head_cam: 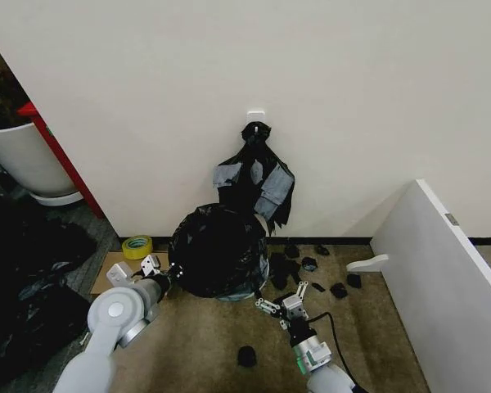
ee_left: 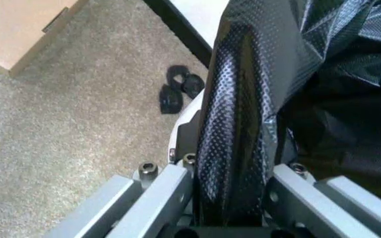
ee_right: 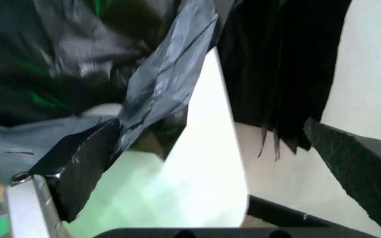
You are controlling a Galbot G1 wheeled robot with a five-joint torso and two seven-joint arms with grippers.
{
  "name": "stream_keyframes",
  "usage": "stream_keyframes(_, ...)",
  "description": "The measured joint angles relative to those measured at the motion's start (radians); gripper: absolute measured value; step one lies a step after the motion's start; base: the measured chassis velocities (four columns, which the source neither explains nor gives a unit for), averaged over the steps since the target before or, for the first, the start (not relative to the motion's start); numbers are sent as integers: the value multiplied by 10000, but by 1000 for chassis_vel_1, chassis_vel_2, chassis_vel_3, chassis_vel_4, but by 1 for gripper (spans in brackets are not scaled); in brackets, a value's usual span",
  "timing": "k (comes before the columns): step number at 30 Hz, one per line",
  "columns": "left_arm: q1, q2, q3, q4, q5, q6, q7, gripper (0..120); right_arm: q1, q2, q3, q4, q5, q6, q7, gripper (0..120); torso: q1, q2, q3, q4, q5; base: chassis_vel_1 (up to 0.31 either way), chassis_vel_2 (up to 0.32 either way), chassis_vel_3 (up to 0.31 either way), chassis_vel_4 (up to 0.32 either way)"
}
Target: Place the garbage bag over the trash bin.
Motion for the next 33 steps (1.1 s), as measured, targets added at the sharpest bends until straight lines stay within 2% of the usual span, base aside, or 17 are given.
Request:
stream_keyframes(13, 65, -51, 32, -483, -405, 302, -173, 0, -6, 282, -188, -478, 216, 458, -681, 100, 0, 0, 0, 0, -1, 0, 0, 0, 0)
stream_keyframes(21, 32, 34, -53, -514, -509, 300, -174, 0, -78, -112, -4, -441, 405, 1012, -1026, 100, 0, 0, 0, 0, 0, 0, 0, 0, 0)
stream_keyframes(25, 24, 78, -76, -529, -517, 290, -169, 0, 14, -478, 555, -849, 1956, 2295, -3079, 100, 0, 0, 0, 0, 1, 0, 0, 0, 0)
stream_keyframes(26, 24, 78, -76, -529, -517, 290, -169, 0, 14, -478, 555, -849, 1956, 2295, -3079, 100, 0, 0, 0, 0, 1, 0, 0, 0, 0)
stream_keyframes(29, 5, 115, -84, -518, -517, 284, -164, 0, 47, -591, 1142, -1005, 3777, 3021, -5391, 100, 0, 0, 0, 0, 0, 0, 0, 0, 0)
stream_keyframes(31, 2, 143, -85, -519, -517, 282, -163, 0, 43, -615, 1337, -1019, 4488, 3219, -6156, 100, 0, 0, 0, 0, -1, 0, 0, 0, 0)
stream_keyframes(33, 11, 152, -88, -568, -516, 280, -163, 0, 30, -604, 1382, -1039, 4640, 3278, -6353, 100, 0, 0, 0, 0, 0, 0, 0, 0, 0)
